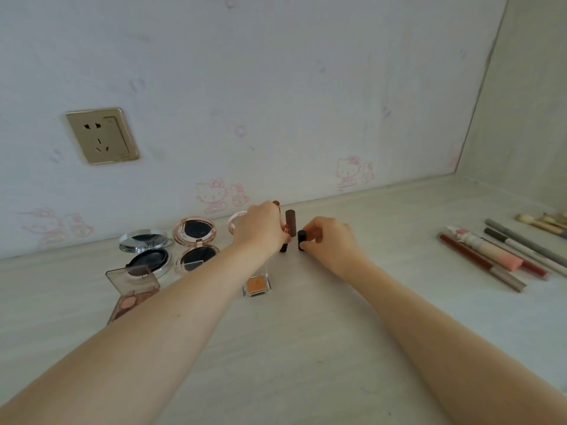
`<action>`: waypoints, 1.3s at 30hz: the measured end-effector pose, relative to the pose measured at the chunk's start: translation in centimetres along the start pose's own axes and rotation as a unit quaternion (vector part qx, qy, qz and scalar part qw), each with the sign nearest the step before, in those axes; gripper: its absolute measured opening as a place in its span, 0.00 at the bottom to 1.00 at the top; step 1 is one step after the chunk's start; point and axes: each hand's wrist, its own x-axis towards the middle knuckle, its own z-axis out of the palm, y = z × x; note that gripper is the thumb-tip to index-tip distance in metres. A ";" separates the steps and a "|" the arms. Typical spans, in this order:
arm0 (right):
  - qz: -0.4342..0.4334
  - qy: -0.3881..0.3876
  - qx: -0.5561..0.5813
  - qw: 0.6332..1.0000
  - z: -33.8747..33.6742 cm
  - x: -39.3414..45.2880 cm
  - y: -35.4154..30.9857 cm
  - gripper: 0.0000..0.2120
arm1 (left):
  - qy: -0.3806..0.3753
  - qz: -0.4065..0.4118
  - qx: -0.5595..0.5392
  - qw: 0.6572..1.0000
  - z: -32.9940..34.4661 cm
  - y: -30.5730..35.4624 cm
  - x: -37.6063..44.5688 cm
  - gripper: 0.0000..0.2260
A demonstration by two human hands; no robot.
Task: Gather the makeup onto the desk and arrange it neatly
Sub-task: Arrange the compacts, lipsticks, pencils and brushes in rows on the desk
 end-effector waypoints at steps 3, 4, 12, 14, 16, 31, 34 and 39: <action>-0.004 0.000 -0.004 1.000 0.0 0.0 0.3 0.04 | -0.016 -0.017 -0.019 1.000 0.2 -0.1 0.5 0.08; -0.005 -0.001 -0.006 1.000 -0.1 0.0 0.3 0.05 | -0.019 -0.022 -0.023 0.999 0.2 -0.2 0.7 0.09; 0.007 -0.010 -0.044 0.999 0.4 0.2 -0.6 0.09 | -0.029 -0.043 -0.017 0.999 0.2 -0.4 0.8 0.09; 0.009 -0.008 -0.050 0.999 0.3 0.3 -0.8 0.09 | -0.018 -0.045 -0.018 0.999 0.3 -0.3 0.9 0.09; 0.010 -0.009 -0.053 0.998 0.3 0.3 -0.8 0.09 | -0.008 -0.050 -0.022 0.998 0.5 -0.3 0.9 0.09; -0.006 -0.006 -0.067 0.998 -0.3 -0.5 0.0 0.15 | -0.015 -0.030 -0.055 0.998 -0.3 -0.5 0.3 0.07; -0.009 -0.015 -0.101 0.995 -1.3 -1.5 -0.2 0.16 | 0.010 -0.011 -0.034 0.999 -1.2 -0.6 -0.4 0.10; -0.059 -0.028 -0.232 0.970 -3.9 -4.5 -0.7 0.19 | 0.108 0.104 0.096 0.984 -2.7 0.1 -2.6 0.08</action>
